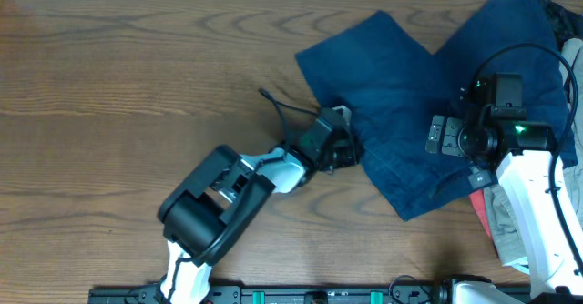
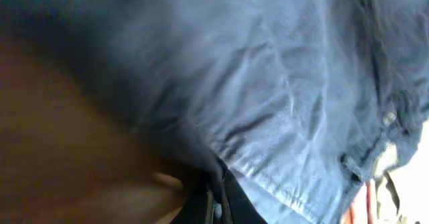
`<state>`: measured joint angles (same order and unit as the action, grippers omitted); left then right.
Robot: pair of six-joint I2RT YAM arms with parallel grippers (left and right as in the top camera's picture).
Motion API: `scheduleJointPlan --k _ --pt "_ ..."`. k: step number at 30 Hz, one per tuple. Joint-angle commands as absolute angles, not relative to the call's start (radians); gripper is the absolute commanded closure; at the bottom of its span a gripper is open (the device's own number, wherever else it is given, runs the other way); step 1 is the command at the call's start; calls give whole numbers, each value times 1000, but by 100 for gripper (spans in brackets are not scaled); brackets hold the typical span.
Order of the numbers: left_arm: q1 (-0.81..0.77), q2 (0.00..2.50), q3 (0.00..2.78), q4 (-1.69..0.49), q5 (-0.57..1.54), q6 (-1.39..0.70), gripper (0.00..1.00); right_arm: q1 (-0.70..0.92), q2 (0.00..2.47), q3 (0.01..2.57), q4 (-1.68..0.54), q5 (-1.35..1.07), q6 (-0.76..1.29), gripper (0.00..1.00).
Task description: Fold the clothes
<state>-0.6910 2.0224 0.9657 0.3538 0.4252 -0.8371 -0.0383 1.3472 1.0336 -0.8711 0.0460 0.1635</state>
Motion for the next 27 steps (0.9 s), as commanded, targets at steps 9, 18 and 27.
scheduleJointPlan --k 9,18,27 --pt "-187 1821 1057 131 294 -527 94 -46 1341 1047 -862 51 153 1" --pt "-54 1813 1193 -190 568 -535 62 -46 1341 1047 -859 48 153 1" --pt "-297 1839 1193 -303 564 -535 37 -46 1341 1047 -871 48 153 1"
